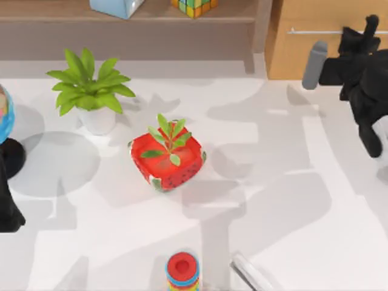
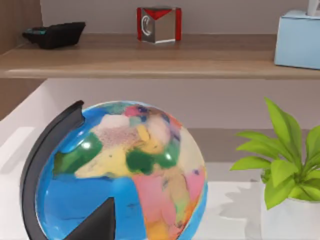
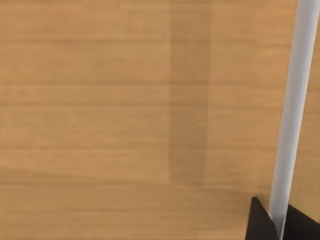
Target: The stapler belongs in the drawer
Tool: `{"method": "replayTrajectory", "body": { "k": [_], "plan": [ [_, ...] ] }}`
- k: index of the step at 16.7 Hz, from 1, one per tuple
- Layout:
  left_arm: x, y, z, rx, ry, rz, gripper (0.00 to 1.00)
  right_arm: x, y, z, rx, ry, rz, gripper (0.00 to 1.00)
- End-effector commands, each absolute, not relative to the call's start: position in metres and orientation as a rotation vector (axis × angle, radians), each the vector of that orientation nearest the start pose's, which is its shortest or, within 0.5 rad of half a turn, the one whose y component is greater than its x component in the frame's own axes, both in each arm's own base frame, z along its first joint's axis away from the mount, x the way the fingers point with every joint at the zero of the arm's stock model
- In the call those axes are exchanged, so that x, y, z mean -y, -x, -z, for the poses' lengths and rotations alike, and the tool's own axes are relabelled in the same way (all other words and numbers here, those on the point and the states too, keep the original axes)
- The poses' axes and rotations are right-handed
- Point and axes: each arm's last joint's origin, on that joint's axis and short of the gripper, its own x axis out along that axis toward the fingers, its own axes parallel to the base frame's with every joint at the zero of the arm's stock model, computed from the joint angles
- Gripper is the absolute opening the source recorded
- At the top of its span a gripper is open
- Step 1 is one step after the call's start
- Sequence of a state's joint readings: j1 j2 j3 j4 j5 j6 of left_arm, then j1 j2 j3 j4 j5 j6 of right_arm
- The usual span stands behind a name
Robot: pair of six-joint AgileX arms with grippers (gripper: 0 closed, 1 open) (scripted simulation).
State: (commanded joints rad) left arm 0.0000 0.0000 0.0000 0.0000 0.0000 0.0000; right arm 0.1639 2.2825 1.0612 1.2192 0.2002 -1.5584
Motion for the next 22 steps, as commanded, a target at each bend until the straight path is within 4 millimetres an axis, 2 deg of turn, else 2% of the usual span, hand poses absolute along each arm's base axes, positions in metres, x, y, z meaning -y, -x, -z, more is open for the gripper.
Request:
{"method": "replayTrajectory", "body": {
  "k": [8, 15, 22],
  "plan": [
    [0.001, -0.106, -0.160, 0.000, 0.000, 0.000, 1.00, -0.071, -0.427, -0.088, -0.008, 1.568, 0.000, 0.00],
    [0.001, -0.106, -0.160, 0.000, 0.000, 0.000, 1.00, -0.071, -0.373, -0.087, -0.015, 1.567, -0.002, 0.00],
    [0.001, -0.106, -0.160, 0.000, 0.000, 0.000, 1.00, -0.071, -0.365, -0.087, -0.012, 1.568, 0.001, 0.00]
  ]
}}
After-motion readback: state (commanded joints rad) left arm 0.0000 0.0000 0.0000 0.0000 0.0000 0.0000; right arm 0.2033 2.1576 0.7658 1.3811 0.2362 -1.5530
